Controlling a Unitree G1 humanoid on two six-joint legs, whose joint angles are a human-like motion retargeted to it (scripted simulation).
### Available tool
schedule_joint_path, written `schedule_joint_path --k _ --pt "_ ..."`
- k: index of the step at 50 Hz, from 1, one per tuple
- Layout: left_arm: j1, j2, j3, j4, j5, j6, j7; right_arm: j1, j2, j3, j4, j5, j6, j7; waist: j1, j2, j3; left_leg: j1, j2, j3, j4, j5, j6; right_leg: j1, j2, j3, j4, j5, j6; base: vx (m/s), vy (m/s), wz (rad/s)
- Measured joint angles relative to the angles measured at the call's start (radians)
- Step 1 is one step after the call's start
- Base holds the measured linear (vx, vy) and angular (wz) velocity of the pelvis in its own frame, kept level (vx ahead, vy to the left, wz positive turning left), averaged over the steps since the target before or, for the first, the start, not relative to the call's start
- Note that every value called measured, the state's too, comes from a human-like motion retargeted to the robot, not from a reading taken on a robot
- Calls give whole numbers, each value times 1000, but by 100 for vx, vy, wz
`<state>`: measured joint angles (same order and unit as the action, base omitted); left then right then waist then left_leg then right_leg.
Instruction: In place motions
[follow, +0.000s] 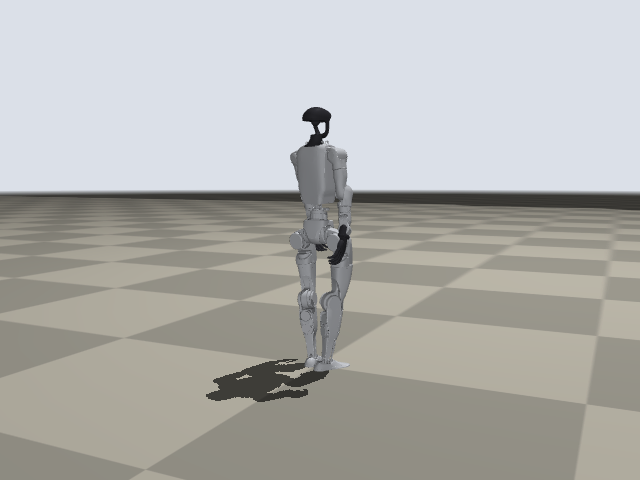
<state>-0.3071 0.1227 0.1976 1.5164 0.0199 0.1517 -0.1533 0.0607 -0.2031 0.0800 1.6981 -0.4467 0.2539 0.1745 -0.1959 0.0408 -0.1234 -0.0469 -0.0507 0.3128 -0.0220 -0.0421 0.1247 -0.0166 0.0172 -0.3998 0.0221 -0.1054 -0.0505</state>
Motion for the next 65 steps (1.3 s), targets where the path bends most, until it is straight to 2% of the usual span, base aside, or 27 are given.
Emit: schedule_joint_path --k 9,13,17,22,26,28,29,32,40,45,51,52,53,54,57,59,65 --pt "-121 9 -27 -92 24 -20 -39 109 -50 -88 2 72 3 -56 -18 9 -5 -5 2 8 2 -2 1 -4 -1 -1 0 2 -8 -2 -5 -7" --pt "-96 4 -55 -84 60 -32 -30 93 -30 -73 2 122 3 -54 -14 20 -5 -8 -2 1 3 0 3 -2 -2 -6 -1 0 -11 -1 1 5" --pt "-35 -3 -75 -11 109 -32 -27 41 14 -29 -12 130 -34 -42 -1 24 -8 -11 -10 -16 6 3 6 5 -7 -19 -2 -5 -10 -2 4 29" --pt "80 -13 -48 137 165 -24 -1 -35 73 54 -118 130 -94 -77 19 24 -9 -12 -19 -36 8 6 8 11 -12 -30 0 -12 -8 -3 2 29" --pt "263 -12 10 184 196 -4 35 -118 117 117 -276 172 -165 -56 25 27 -4 -12 -23 -45 9 8 8 14 -14 -35 2 -17 -6 -1 1 20" --pt "358 -7 32 184 204 3 44 -153 137 123 -362 212 -193 -24 -39 26 -11 -9 -25 -114 15 1 -12 18 -34 -100 1 -24 3 -1 0 116" --pt "405 -2 51 184 208 3 43 -169 149 130 -402 236 -202 -9 -32 28 -9 -13 -25 -104 16 3 -9 17 -31 -91 2 -24 2 0 0 0" --pt "534 18 106 184 222 6 22 -219 178 145 -506 302 -218 20 26 30 0 -19 -20 -46 16 8 5 13 -15 -35 4 -19 -4 0 0 -62" --pt "705 38 192 184 193 29 3 -322 193 169 -581 315 -230 16 21 21 14 -13 -19 -55 16 9 0 18 -16 -43 5 -21 1 0 0 3" --pt "657 20 181 184 166 34 6 -307 181 188 -507 243 -232 11 11 12 13 -12 -18 -49 15 9 0 16 -15 -37 4 -18 0 0 0 0" --pt "484 -3 109 181 129 -8 59 -228 154 180 -296 150 -226 -26 -12 5 6 -10 -11 -38 11 7 1 9 -8 -23 3 -13 -2 0 -2 -22" --pt "449 -4 96 177 124 -12 75 -211 148 175 -258 136 -219 -35 23 4 9 -10 -11 5 6 9 12 5 3 19 6 -7 -5 2 -6 -300" --pt "406 -3 86 170 118 -12 92 -190 140 170 -212 118 -208 -47 135 1 18 -12 -13 131 -8 15 44 -5 32 141 13 7 -16 2 -6 -292" --pt "365 0 66 163 116 -8 99 -168 128 150 -174 102 -197 -56 128 2 17 -9 -11 126 -10 14 44 -4 34 137 11 9 -16 1 -5 -106" --pt "265 10 26 132 103 -6 83 -110 91 89 -87 70 -161 -70 -45 2 -1 -9 2 -36 11 3 -6 4 -5 -23 -1 -5 0 -2 -4 189" --pt "199 15 33 89 73 -6 62 -59 61 52 -46 59 -129 -75 -32 7 0 -14 2 2 6 6 10 -1 10 11 1 -1 -4 -1 -4 -47" --pt "50 10 58 -48 -17 -28 16 58 -25 -70 1 100 -79 -84 -59 14 -1 -13 8 13 5 -1 9 -10 12 23 4 4 -4 0 -1 -26"
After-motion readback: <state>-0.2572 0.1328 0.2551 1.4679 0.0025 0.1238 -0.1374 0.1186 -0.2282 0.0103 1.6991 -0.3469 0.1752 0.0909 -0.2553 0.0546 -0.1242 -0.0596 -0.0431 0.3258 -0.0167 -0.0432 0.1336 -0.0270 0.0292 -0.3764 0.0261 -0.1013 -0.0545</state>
